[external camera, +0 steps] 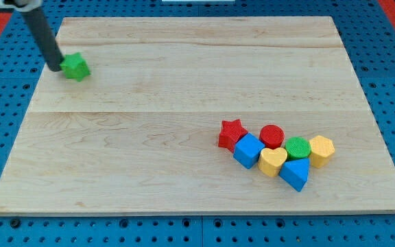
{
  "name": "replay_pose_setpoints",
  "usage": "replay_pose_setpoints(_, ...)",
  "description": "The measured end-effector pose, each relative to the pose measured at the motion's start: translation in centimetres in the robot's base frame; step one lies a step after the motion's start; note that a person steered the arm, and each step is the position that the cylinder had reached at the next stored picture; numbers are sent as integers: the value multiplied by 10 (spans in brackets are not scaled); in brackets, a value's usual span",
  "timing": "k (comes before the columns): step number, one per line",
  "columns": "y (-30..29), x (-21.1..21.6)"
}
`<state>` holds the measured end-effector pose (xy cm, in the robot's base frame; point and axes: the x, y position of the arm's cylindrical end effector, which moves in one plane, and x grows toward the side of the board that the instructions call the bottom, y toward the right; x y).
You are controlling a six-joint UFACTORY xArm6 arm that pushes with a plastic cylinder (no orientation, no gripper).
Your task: Move green star towards center
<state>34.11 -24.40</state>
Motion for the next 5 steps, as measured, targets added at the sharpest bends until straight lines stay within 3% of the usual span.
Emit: replay_pose_setpoints(5,138,-27)
